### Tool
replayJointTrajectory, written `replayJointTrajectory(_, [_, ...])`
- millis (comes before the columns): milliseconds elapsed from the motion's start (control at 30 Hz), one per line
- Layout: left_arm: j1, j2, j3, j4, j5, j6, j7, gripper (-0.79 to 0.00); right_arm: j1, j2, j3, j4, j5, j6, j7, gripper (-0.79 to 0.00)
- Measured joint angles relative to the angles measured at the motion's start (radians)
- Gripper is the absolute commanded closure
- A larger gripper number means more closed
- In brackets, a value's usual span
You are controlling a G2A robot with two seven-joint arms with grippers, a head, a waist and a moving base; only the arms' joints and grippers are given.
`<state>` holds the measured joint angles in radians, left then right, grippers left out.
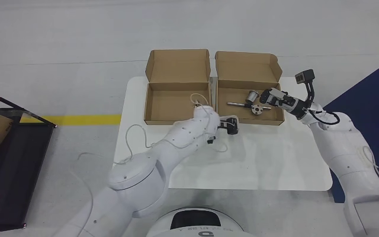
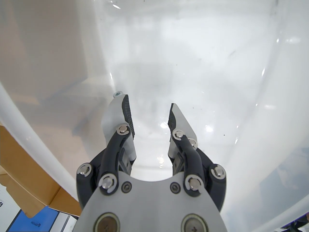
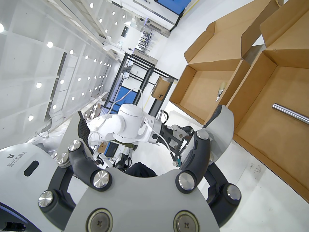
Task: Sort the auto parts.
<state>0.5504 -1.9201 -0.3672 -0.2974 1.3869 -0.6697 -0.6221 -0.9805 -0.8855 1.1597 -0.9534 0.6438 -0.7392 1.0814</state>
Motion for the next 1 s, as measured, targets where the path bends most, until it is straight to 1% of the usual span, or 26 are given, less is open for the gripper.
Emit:
replayJointTrajectory(133, [-0.004,-0.010,0.009,0.009,0.011,-0.057,0.010,-0.345,0.000,0.000,0.000,0.000,0.000,0.000,0.000,-0.785])
replayJointTrajectory(267, [-0.013,-0.012,0.012,0.022,0.020,-0.109,0.079,-0.336,0.000,0.000,0.000,0.000,0.000,0.000,0.000,-0.785])
replayJointTrajectory(433, [-0.021,0.002,0.014,0.036,0.044,-0.133,0.208,-0.326,0.000,0.000,0.000,0.000,0.000,0.000,0.000,-0.785])
replayJointTrajectory(533, [-0.020,0.019,0.020,0.035,0.075,-0.128,0.301,-0.323,0.000,0.000,0.000,0.000,0.000,0.000,0.000,-0.785])
replayJointTrajectory(633, [-0.016,0.044,0.023,0.030,0.109,-0.101,0.401,-0.320,0.000,0.000,0.000,0.000,0.000,0.000,0.000,-0.785])
replayJointTrajectory(800, [-0.006,0.098,0.021,0.010,0.161,-0.054,0.555,-0.314,0.000,0.000,0.000,0.000,0.000,0.000,0.000,-0.785])
replayJointTrajectory(933, [0.009,0.148,0.017,-0.051,0.202,-0.043,0.641,-0.320,0.000,0.000,0.000,0.000,0.000,0.000,0.000,-0.785])
replayJointTrajectory(1000, [0.024,0.180,0.009,-0.115,0.222,-0.030,0.658,-0.326,0.000,0.000,0.000,0.000,0.000,0.000,0.000,-0.785])
